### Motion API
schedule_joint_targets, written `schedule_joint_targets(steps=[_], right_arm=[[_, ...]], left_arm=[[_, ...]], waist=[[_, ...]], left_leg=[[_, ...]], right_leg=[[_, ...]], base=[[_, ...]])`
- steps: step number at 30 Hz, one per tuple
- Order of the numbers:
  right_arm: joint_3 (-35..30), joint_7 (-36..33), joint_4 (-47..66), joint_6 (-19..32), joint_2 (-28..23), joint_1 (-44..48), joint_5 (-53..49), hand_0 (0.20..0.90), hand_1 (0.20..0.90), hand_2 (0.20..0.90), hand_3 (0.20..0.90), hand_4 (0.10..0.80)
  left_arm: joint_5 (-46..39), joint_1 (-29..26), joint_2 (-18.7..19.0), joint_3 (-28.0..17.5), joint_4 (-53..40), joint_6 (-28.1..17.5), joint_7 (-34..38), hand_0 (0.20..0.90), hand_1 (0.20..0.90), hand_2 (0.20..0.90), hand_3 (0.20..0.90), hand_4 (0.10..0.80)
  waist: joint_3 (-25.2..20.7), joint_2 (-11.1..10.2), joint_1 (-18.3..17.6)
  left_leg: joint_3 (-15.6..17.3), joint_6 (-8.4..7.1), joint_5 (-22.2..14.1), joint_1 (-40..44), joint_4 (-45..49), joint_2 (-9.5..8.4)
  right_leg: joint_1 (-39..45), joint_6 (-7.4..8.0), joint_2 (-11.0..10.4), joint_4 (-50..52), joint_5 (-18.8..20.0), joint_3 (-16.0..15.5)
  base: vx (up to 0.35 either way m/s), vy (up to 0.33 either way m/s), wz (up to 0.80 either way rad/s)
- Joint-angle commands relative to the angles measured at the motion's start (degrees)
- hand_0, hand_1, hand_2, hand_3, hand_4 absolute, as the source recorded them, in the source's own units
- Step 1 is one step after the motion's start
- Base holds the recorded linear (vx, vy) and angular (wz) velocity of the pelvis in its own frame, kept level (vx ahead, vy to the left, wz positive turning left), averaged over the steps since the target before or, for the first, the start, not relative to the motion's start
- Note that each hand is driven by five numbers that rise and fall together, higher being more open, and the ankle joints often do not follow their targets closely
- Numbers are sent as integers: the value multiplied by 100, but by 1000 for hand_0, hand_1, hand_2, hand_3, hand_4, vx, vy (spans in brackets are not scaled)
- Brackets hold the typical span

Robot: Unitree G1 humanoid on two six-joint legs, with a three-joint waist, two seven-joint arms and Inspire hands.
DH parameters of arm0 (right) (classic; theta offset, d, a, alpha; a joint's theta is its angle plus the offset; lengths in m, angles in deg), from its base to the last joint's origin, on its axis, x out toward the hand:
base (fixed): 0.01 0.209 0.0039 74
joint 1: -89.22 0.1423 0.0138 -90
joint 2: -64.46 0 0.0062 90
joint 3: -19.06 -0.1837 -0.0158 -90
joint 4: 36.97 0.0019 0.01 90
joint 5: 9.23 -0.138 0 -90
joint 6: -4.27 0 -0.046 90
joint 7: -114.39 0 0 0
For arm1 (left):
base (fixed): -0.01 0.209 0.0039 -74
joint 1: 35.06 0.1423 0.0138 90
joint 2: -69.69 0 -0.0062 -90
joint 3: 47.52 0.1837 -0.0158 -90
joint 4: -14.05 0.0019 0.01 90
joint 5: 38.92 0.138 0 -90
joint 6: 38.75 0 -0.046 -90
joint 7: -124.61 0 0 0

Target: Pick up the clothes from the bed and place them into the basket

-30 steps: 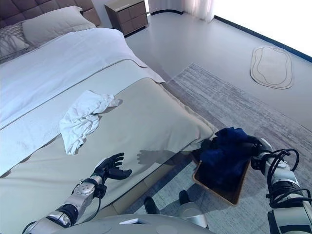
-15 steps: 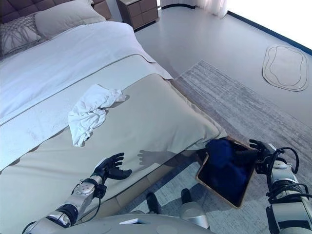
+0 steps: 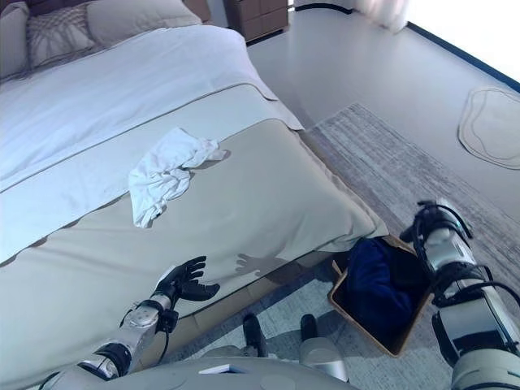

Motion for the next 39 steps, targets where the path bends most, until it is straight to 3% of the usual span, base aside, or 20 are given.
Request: schedule_joint_targets(steps=[1, 3, 9, 16, 25, 29, 32, 35, 39], right_arm=[[538, -778, 733, 105, -231, 1516, 174, 900, 900, 900, 900, 800], [849, -967, 928, 72, -227, 2163, 165, 900, 900, 900, 900, 800], [1385, -1016, 977, 250, -200, 3026, 50, 900, 900, 900, 900, 800], [1969, -502, 692, 346, 253, 3718, -50, 900, 900, 900, 900, 800], [2162, -363, 180, 326, 741, 3771, -174, 900, 900, 900, 900, 800], [2088, -642, -66, 174, 770, 4065, -182, 900, 900, 900, 900, 800], [2238, -914, -225, 125, 529, 4557, -90, 900, 900, 900, 900, 800], [2416, -1007, -331, 58, 270, 4891, -209, 900, 900, 900, 900, 800], [2519, -1016, -407, -96, 244, 5033, -168, 900, 900, 900, 900, 800]], left_arm=[[150, -258, 151, 196, -149, -341, 309, 900, 900, 900, 900, 800], [134, -318, 208, 251, -292, -398, 380, 900, 900, 900, 900, 800], [189, -355, 234, 266, -377, -416, 491, 900, 900, 900, 900, 800], [109, -315, 111, 240, -259, -273, 671, 900, 900, 900, 900, 800], [295, -56, 141, 311, -329, -309, 675, 900, 900, 900, 900, 800], [272, -152, 268, 487, -639, -567, 477, 900, 900, 900, 900, 800], [308, -344, 346, 688, -941, -898, 436, 900, 900, 900, 900, 800], [145, -359, 451, 843, -1315, -964, 459, 900, 900, 900, 900, 800], [116, -302, 485, 943, -1513, -905, 486, 900, 900, 900, 900, 800]], waist=[[-187, -331, 502], [9, -332, 691], [288, -361, 1055], [102, -520, 1403], [-156, -699, 1860], [167, -579, 2043], [658, -366, 2173], [1037, -164, 2243], [1282, -73, 2285]], left_leg=[[-738, 146, -371, 18, 59, -456], [-905, 151, -317, -148, 142, -497], [-1211, 98, -173, -303, 106, -561], [-1487, 35, -98, -334, 9, -596], [-1723, 34, -149, -230, 254, -611], [-1859, 43, -28, -471, 264, -637], [-1945, 53, 76, -777, 235, -672], [-1979, 59, 151, -1082, 272, -696], [-1997, 53, 171, -1188, 102, -686]], right_leg=[[-429, -80, 63, 405, 226, -18], [-552, -155, 29, 642, 81, -205], [-547, -194, -75, 615, 41, -690], [-331, -129, -148, 102, 213, -1074], [-2, -217, -202, 291, 15, -1435], [-243, -281, -230, 655, -129, -1660], [-662, -327, -295, 1034, -286, -1887], [-1086, -297, -404, 1367, -355, -2029], [-1271, -182, -455, 1406, -453, -2052]], base=[[-63, 32, 48], [-80, 42, 52], [-42, 18, 55], [41, -39, 42], [204, 22, 18], [-10, 102, 20], [-191, 128, 27], [-127, 112, 24], [-2, -1, 14]])
